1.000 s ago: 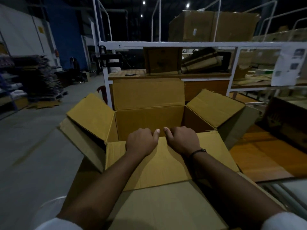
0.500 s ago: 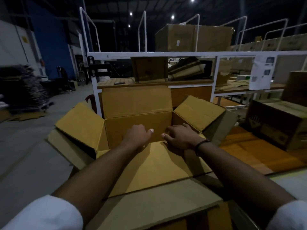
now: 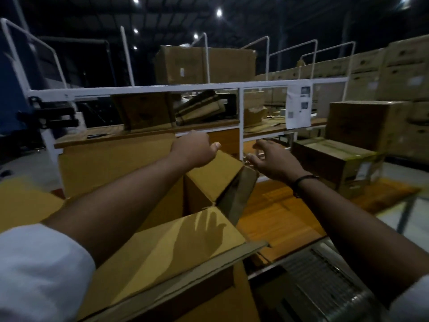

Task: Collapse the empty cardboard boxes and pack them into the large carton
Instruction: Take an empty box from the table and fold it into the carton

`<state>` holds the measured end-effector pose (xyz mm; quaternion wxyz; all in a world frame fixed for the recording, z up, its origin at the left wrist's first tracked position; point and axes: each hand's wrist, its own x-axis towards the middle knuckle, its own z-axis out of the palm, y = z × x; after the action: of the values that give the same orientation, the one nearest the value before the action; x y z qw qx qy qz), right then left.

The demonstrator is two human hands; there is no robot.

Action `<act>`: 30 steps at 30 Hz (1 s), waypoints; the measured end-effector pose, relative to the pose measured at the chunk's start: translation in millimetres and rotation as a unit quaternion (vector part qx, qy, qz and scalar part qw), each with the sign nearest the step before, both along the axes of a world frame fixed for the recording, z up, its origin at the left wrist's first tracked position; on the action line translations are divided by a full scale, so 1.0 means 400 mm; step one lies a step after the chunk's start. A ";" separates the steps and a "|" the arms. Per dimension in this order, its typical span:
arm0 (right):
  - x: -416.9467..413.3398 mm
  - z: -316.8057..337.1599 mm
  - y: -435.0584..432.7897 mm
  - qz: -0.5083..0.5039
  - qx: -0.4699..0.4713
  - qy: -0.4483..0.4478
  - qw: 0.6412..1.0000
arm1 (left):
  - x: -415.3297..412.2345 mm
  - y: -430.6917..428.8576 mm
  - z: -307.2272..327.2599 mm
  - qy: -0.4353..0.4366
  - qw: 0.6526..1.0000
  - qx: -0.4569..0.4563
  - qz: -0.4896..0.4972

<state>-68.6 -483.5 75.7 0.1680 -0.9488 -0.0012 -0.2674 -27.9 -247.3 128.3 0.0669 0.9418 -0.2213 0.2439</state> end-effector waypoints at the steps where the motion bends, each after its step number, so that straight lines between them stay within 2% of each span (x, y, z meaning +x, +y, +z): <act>1: -0.004 -0.005 -0.037 -0.012 0.009 -0.005 1.000 | 0.002 -0.058 0.005 -0.004 1.000 0.002 -0.006; 5: -0.006 -0.041 -0.183 -0.061 0.022 -0.006 0.998 | 0.023 -0.293 -0.006 0.026 0.999 0.002 -0.046; 8: -0.011 -0.071 -0.298 -0.083 0.036 0.000 0.996 | 0.036 -0.440 -0.035 0.041 0.996 0.048 -0.058; 12: -0.030 -0.106 -0.454 -0.110 0.044 0.003 0.993 | 0.055 -0.582 -0.069 0.017 0.991 0.117 -0.067; 21: -0.070 -0.229 -0.685 -0.141 0.059 0.006 0.988 | 0.115 -0.803 -0.168 0.067 0.982 0.156 -0.076; 30: 0.005 -0.325 -0.791 -0.142 0.082 -0.004 0.986 | 0.225 -0.966 -0.238 0.102 0.973 0.179 -0.106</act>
<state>-66.8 -799.8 -54.3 0.2058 -0.9211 0.1552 -0.2916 62.2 -633.7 33.3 -0.0556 0.9296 -0.3518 0.0947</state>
